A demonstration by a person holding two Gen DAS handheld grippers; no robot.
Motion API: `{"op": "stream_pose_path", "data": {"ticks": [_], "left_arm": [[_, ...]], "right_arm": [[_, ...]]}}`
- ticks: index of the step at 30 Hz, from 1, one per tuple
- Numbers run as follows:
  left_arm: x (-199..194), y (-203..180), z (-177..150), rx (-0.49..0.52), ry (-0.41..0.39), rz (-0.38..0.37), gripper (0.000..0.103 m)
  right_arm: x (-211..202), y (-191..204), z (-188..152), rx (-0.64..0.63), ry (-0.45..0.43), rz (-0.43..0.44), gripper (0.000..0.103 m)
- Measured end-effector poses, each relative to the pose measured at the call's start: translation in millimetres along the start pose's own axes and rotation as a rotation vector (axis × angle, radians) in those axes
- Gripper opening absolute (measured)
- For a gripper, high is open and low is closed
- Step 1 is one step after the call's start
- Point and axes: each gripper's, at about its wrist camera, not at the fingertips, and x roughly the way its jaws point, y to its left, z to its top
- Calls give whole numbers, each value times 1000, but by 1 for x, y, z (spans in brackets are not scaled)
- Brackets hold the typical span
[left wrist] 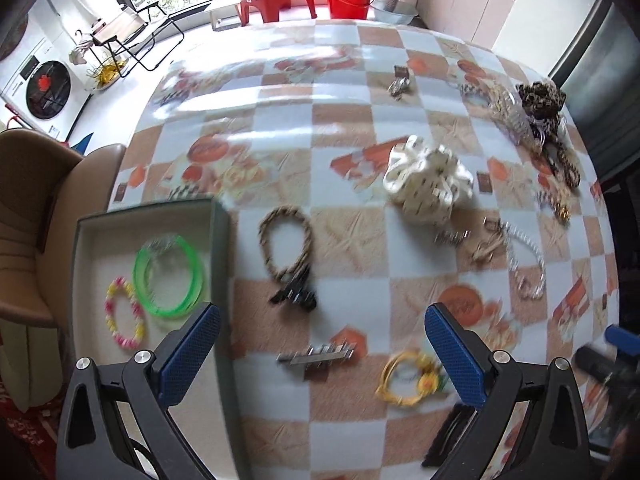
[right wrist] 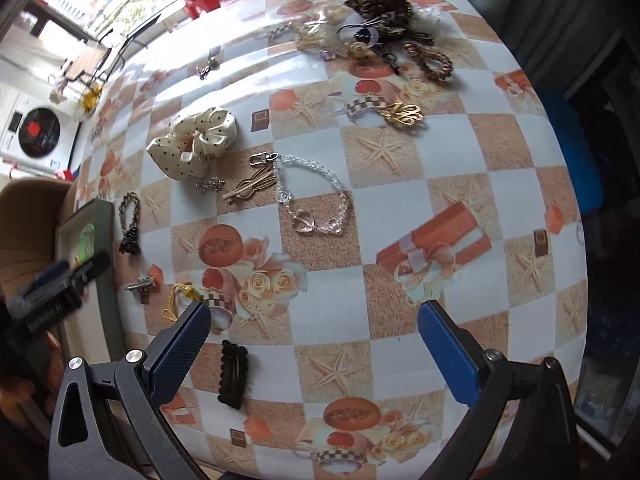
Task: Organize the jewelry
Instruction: 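Grasp the white polka-dot scrunchie with the left tool while the right tool grasps the black hair clip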
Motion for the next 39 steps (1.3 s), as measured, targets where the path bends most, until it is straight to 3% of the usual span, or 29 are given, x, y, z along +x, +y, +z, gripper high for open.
{"op": "stream_pose_path", "data": {"ticks": [8,11,15,20,27,29,31,35,38,39], "left_arm": [[21,-10,44,-30,-8,-67,103],[32,-15,56,-31,-9,-85,103],[47,-24,68,-21,-7,-110,103],[63,-38,77,-4,4,-144,103],[86,-57,87,30,15,-134,102],[92,-60,87,35,26,-132,89],[95,-61,87,32,34,-136,89],[96,-65,85,45,32,-146,69],[94,-67,84,51,31,-167,47],[92,-67,82,54,28,-171,41]], "right_arm": [[15,15,12,-99,13,23,103],[25,23,0,-127,62,45,103],[49,33,-30,-59,160,63,103],[77,52,-69,24,221,27,100],[92,79,-86,10,146,-95,100],[94,87,-89,-17,122,-152,99],[95,92,-93,-43,103,-185,97],[91,97,-99,-53,73,-188,89],[83,106,-99,-83,52,-184,68],[81,110,-100,-92,47,-180,55]]}}
